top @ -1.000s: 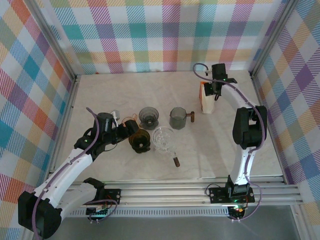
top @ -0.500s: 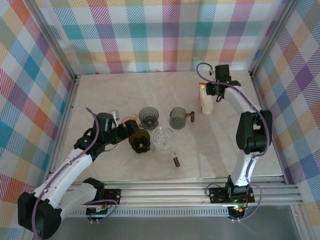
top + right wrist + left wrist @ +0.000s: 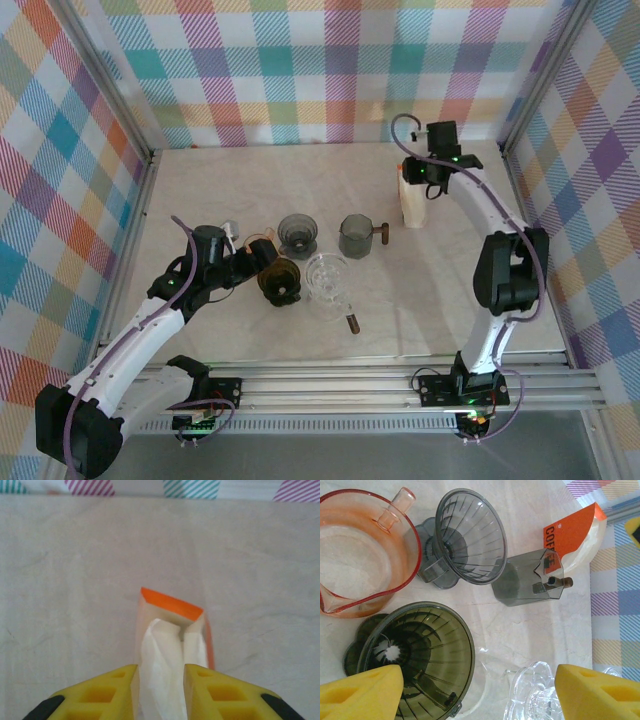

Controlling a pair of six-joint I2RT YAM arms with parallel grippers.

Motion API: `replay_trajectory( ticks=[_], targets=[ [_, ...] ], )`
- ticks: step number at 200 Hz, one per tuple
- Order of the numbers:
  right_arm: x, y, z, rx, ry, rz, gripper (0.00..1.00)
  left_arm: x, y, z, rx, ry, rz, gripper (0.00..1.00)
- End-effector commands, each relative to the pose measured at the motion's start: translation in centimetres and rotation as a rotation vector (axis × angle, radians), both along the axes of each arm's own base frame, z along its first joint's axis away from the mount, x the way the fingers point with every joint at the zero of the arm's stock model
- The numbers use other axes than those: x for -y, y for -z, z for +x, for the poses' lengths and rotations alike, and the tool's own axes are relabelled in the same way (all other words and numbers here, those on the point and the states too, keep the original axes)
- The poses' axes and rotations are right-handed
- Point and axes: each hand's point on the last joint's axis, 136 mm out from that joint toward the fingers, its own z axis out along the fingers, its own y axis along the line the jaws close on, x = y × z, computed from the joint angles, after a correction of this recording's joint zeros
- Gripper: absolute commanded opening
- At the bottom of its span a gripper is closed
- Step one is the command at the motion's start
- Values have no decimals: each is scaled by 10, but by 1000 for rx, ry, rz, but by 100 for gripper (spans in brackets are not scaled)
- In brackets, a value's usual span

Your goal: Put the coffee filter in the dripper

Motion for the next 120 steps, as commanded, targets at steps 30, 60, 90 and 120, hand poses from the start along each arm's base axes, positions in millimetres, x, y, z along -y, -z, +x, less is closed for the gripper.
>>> replay_trajectory(
  ticks=[30,60,90,120],
  targets=[
    [-8,27,-1,-90,-42,-72,24,5,-7,1,9,11,-15,80],
    [-1,33,3,-92,-16,-110,21,5,-6,2,5,13,-15,80],
    [4,33,6,-84,-1,-136,20,6,-6,2,5,12,-17,80],
    [6,39,9,-98,-1,-153,19,7,-3,3,-2,15,-22,80]
  ],
)
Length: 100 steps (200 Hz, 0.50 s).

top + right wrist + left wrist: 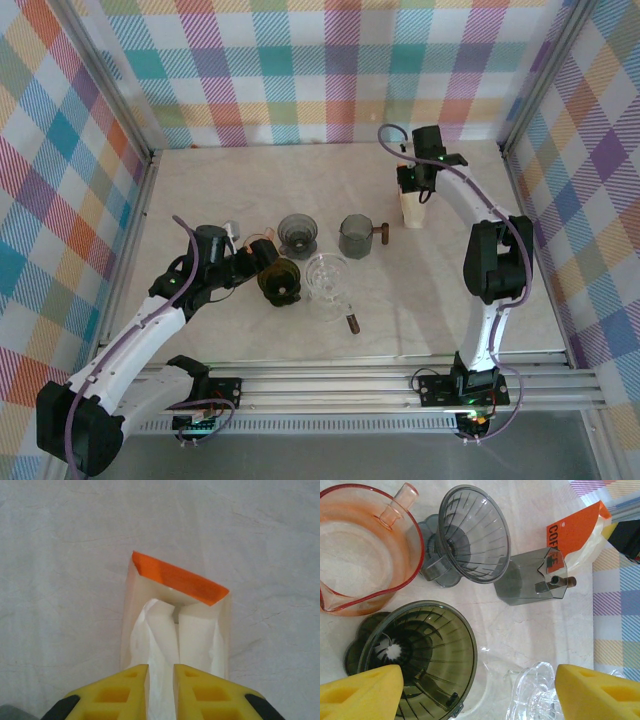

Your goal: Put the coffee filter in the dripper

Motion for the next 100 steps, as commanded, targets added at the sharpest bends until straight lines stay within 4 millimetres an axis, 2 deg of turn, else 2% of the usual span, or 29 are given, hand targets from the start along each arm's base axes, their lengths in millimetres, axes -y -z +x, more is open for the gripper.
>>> replay_trajectory(
  ticks=[1,100],
  targets=[
    [4,1,5,-4,-1,-35,19,6,-7,2,15,15,-24,80],
    [4,16,8,-34,-3,-54,18,7,-8,3,13,14,-25,80]
  ],
)
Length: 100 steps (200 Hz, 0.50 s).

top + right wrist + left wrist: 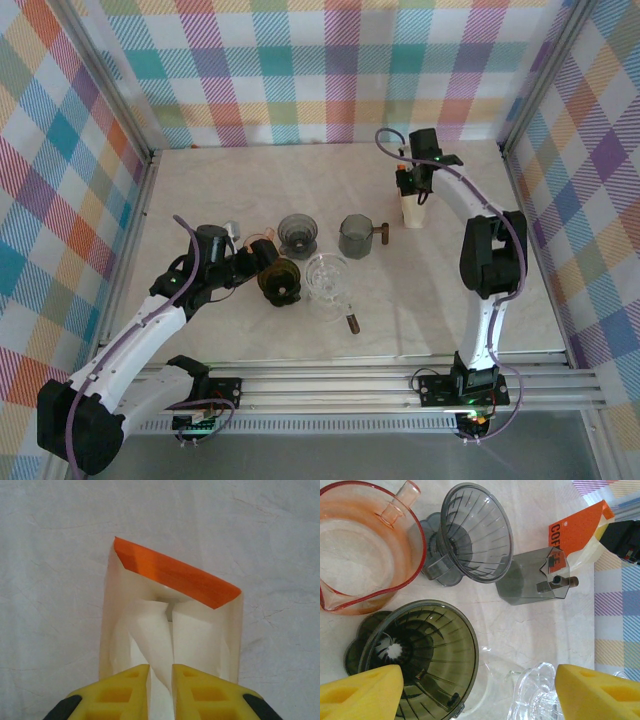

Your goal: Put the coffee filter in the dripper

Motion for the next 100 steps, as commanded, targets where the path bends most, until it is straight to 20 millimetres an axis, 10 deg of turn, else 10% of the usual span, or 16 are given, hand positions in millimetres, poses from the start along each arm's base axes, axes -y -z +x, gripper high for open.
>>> replay_trajectory(
  ticks=[1,100],
  targets=[
    [0,-6,4,7,-3,-18,18,6,-10,2,22,15,-27,80],
    [-1,-38,4,96,5,-9,0,7,-8,2,15,12,-35,80]
  ],
)
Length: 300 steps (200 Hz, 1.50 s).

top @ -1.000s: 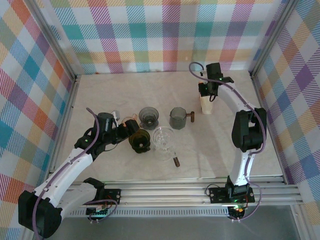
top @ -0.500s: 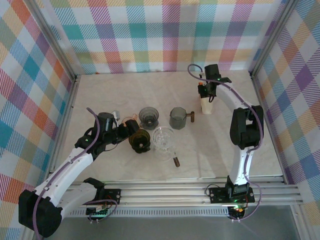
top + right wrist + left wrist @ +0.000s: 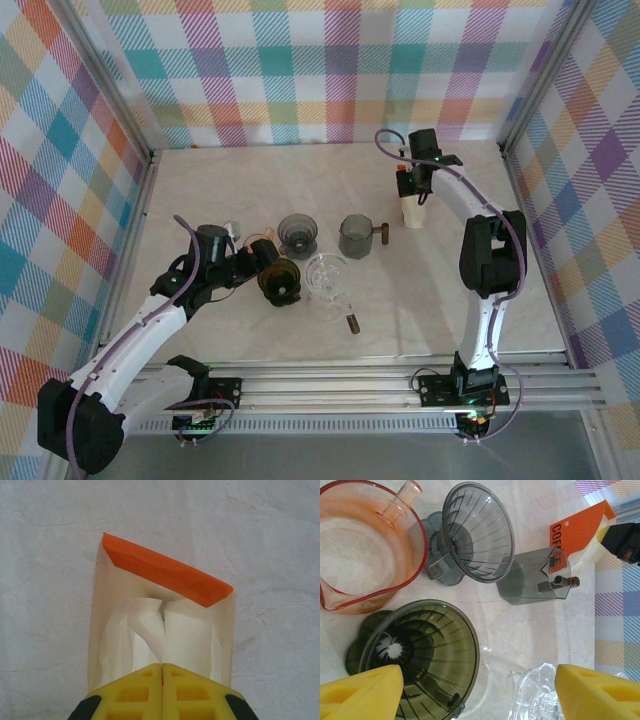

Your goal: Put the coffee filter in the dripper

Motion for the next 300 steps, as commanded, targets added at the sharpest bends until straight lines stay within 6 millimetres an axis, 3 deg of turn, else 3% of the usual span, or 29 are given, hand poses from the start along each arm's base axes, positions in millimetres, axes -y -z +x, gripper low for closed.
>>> replay_trajectory(
  ticks=[1,95,128,165,199,230,266,300],
  targets=[
    [-3,-39,4,94,-2,16,0,7,-9,2,21,14,-33,80],
    [1,-81,-13,169,21,30,0,8,-10,2,20,17,-39,80],
    [3,-111,-23,231,34,52,0,9,-14,3,27,25,-39,80],
    [-2,-148,-50,305,31,96,0,10,-23,3,39,31,-48,80],
    [-20,-178,-93,353,-9,134,0,11,-34,0,58,50,-48,80],
    [-43,-202,-151,370,-88,193,0,11,-45,-10,73,82,-50,80],
    [-76,-213,-230,306,-234,285,0,7,-52,-22,93,94,-49,80],
    [-109,-211,-301,143,-404,372,0,3,-59,-32,122,105,-48,81]
  ],
)
